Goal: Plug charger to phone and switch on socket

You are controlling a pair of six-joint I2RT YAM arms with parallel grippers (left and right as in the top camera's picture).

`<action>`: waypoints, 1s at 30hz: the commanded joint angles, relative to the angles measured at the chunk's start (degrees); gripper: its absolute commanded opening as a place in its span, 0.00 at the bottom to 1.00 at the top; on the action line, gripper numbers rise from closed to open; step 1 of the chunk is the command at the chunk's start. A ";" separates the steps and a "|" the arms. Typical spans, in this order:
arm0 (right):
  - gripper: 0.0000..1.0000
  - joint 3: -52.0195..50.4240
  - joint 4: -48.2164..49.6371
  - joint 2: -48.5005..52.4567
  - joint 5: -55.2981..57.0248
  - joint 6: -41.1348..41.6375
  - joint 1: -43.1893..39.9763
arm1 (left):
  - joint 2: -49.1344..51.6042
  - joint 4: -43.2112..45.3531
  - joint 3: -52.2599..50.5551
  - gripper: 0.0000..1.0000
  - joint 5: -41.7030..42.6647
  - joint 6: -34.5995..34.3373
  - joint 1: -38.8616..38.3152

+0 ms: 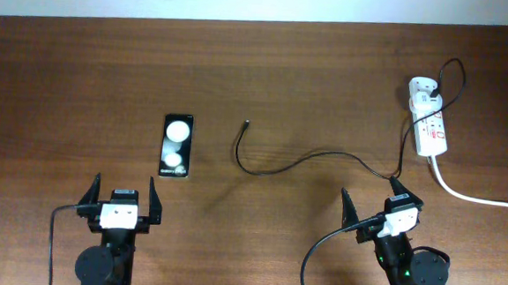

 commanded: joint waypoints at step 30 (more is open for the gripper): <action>0.99 -0.42 -0.20 -0.48 -0.70 -0.33 -0.13 | 91.17 -67.04 101.57 0.99 21.51 -1.60 -2.45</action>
